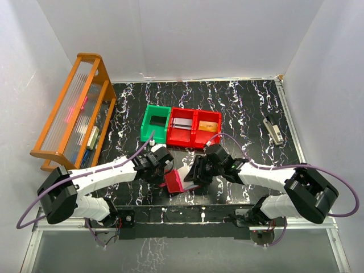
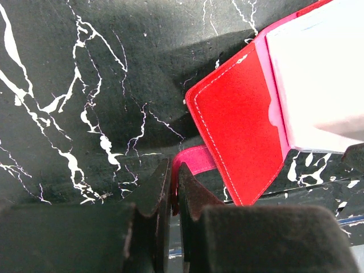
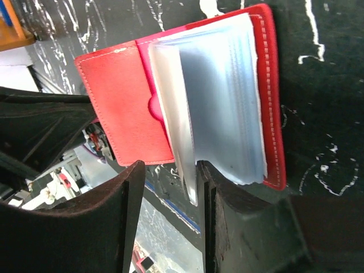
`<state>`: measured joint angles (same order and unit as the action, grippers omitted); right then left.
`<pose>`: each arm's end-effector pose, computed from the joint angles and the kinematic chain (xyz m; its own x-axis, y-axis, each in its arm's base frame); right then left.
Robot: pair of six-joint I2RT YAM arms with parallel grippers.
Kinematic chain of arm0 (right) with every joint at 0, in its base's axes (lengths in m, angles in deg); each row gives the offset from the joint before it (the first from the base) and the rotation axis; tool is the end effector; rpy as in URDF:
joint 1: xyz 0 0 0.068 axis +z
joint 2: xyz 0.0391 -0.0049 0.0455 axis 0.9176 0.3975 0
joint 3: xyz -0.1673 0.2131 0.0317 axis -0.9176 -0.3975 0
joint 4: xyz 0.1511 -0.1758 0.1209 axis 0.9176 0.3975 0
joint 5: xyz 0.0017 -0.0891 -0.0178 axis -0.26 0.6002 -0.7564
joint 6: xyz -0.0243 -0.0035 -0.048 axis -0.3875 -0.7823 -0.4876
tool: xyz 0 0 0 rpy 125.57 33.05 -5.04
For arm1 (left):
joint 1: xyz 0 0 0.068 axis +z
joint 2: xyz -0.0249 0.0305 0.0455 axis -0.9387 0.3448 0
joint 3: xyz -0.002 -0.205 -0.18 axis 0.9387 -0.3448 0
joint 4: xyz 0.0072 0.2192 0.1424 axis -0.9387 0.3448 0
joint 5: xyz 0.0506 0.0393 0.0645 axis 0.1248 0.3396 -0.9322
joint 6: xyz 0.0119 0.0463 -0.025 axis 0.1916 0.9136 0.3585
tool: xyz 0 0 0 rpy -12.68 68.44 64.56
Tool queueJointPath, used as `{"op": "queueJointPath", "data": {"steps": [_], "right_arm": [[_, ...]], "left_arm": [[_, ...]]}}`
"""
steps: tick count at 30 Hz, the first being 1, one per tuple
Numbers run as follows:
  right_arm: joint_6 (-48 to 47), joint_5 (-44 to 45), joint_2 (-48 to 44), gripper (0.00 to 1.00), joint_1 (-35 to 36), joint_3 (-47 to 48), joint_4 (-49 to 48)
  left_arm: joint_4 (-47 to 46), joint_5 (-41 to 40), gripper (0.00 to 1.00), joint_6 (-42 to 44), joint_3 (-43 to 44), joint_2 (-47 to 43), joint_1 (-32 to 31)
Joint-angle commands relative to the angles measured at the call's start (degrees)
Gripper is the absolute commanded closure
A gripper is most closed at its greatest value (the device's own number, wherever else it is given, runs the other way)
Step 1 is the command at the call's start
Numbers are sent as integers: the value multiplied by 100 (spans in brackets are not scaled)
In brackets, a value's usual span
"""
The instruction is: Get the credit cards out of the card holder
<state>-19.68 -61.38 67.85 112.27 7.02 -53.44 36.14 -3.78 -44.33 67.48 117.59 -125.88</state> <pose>0.1560 0.1770 0.1535 -0.9780 0.1848 -0.0966 0.0639 0.7065 0.7048 0.1392 -0.1940 0.2008 -0.9032 0.0736 -0.4228 0.1631 0.9701 -0.1795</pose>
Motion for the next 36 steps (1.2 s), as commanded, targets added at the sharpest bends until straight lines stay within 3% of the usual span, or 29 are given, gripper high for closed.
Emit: {"op": "queueJointPath", "data": {"steps": [1,7,13,21,23,27,29,32,36], "right_arm": [[-93,-265,-81,62,41,311,-577],[-323,-693,238,59,250,558,-1167],[-277,-734,913,55,376,717,-1445],[791,-869,1440,41,379,49,-3056],[967,-890,1567,37,379,-114,-3318],[1114,-628,1583,37,379,-248,-3132],[1101,-457,1527,43,376,-237,-2878],[1057,-294,1439,59,379,-216,-2604],[1038,-158,1342,71,379,-206,-2401]], "left_arm": [[-93,82,100,38,2,72,-20],[-68,-12,100,-87,73,143,-25],[-609,293,100,-443,-166,47,84],[-885,555,100,-835,-726,-369,384],[-857,549,92,-877,-790,-514,420],[-1015,617,62,-987,-926,-851,450],[-1154,664,52,-1063,-985,-973,450],[-1465,767,35,-1172,-1099,-1080,460],[-1669,759,26,-1231,-1148,-931,463]]}}
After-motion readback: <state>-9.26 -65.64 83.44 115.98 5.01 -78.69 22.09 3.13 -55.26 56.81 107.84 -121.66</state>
